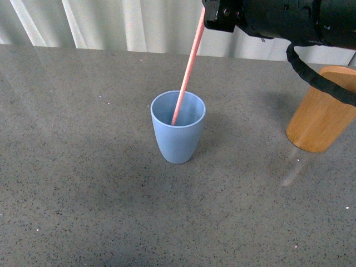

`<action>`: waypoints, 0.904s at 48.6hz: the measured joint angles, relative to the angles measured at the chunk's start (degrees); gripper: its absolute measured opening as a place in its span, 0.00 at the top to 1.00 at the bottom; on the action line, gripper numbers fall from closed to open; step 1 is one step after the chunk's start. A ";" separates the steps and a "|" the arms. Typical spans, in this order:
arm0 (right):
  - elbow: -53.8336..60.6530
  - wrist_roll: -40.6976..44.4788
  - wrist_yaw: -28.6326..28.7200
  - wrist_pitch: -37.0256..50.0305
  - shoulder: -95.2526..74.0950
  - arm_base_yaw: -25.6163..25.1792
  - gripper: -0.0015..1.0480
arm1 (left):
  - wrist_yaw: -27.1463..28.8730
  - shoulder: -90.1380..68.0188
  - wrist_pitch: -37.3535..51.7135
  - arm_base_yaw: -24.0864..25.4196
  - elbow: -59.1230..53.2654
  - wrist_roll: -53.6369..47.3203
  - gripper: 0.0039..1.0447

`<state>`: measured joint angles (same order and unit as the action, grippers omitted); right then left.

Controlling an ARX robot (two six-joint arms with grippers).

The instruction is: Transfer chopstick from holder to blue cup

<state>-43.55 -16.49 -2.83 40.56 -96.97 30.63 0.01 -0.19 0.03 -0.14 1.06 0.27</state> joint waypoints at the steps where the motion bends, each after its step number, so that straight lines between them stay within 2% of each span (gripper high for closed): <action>1: 0.15 -0.02 0.07 0.00 -0.09 0.00 0.84 | 0.00 0.00 0.00 0.00 0.00 0.00 0.06; 4: 0.79 -0.07 0.24 0.09 -0.13 -0.13 0.71 | 0.00 0.00 0.00 0.00 0.00 0.00 0.06; 17: 3.93 -0.22 0.76 -0.09 5.95 -1.66 0.36 | 0.00 0.00 0.00 0.00 0.00 0.00 0.06; 25: 6.51 0.22 1.36 -2.86 16.79 -4.74 0.08 | 0.00 0.00 0.00 0.00 0.00 0.00 0.06; 35: 10.27 2.47 0.55 -9.97 28.79 -9.60 0.10 | 0.00 0.00 0.00 0.00 0.00 0.00 0.06; 41: 13.60 6.19 -3.93 -13.97 35.43 -14.23 0.10 | 0.00 0.00 0.00 0.00 0.00 0.00 0.06; 44: 16.74 10.47 -8.02 -14.93 39.80 -18.43 0.10 | 0.00 0.00 0.00 0.00 0.00 0.00 0.06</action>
<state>-26.81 -6.02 -10.85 25.63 -57.17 12.21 0.01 -0.19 0.03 -0.14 1.06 0.27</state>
